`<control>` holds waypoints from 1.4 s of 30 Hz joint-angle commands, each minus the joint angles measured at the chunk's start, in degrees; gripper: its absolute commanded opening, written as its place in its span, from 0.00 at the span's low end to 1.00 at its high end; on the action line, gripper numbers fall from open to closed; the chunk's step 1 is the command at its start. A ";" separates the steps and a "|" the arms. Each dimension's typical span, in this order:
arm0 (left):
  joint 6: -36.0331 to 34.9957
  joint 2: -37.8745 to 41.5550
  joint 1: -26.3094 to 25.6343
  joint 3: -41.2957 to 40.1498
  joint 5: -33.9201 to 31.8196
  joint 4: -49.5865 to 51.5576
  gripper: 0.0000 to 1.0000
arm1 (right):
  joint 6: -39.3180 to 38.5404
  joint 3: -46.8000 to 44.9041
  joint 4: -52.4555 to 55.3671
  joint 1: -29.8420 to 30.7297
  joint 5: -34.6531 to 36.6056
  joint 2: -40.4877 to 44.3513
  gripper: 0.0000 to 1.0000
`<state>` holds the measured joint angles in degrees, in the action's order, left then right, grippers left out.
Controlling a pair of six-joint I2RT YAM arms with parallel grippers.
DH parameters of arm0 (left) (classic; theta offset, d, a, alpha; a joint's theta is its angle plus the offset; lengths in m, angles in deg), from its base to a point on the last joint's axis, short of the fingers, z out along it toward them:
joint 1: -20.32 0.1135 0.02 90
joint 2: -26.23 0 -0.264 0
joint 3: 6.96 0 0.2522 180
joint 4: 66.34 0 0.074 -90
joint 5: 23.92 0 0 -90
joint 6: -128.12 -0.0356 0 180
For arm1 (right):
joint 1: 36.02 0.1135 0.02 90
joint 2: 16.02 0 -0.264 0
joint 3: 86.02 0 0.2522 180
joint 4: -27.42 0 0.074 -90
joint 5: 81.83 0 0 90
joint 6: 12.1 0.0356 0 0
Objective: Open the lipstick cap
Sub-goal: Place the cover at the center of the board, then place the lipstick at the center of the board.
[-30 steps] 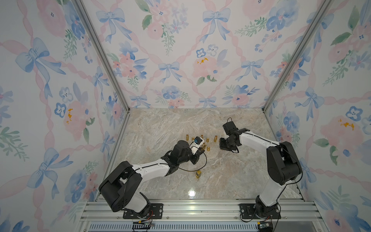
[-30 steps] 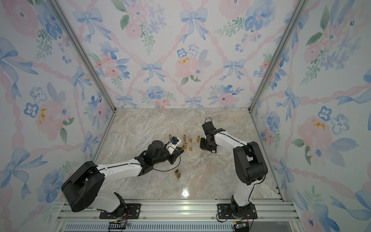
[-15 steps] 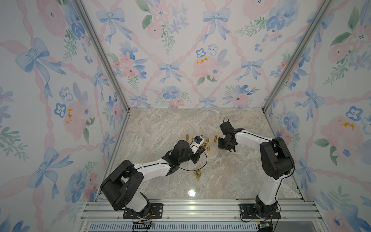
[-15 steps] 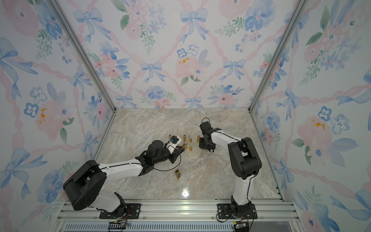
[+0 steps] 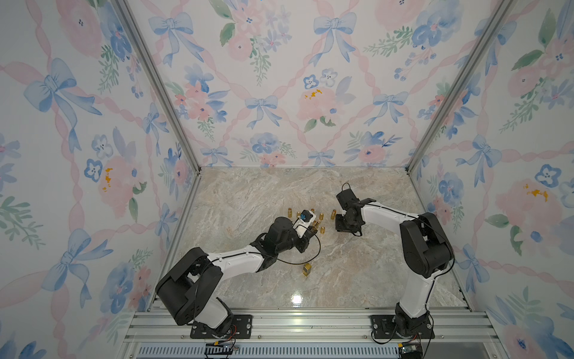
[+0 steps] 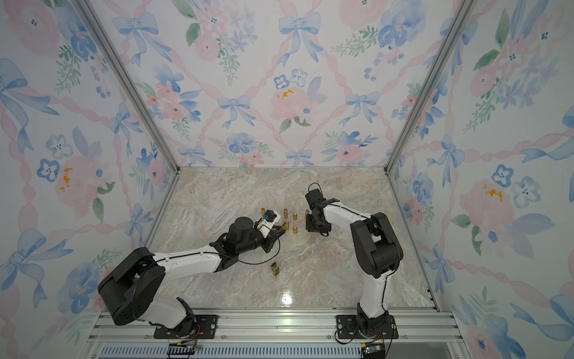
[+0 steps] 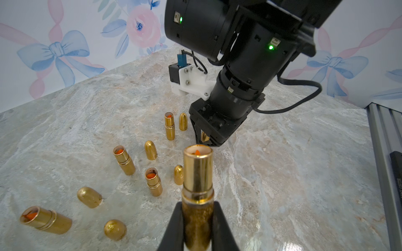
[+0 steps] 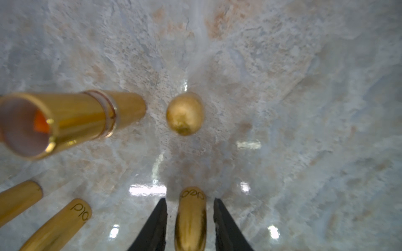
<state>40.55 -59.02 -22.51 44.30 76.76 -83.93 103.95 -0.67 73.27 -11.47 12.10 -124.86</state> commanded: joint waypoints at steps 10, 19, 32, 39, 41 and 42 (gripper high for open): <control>0.90 -0.10 -0.50 0.27 0.31 -1.49 0.00 | -1.48 0.13 10.60 2.10 -2.47 17.58 0.55; 1.25 0.50 -1.90 0.99 -1.97 -1.90 0.00 | 2.32 1.40 9.67 5.19 -18.72 25.92 0.60; 1.31 2.55 -3.23 1.26 -2.07 -2.00 0.00 | 6.10 1.44 3.70 10.82 -23.39 23.52 0.55; 1.08 4.21 -3.40 0.89 -2.09 -1.97 0.00 | 5.81 1.96 2.92 11.41 -23.04 20.81 0.46; 1.01 4.05 -3.49 1.00 -2.27 -1.96 0.00 | 5.77 1.85 2.56 11.55 -23.02 20.26 0.43; 1.12 4.08 -3.50 1.03 -2.33 -2.02 0.00 | 5.85 1.80 2.46 11.56 -23.00 20.03 0.42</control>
<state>41.38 -55.98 -25.66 44.23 74.18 -83.87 109.94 0.18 76.49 -0.73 -10.72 -103.48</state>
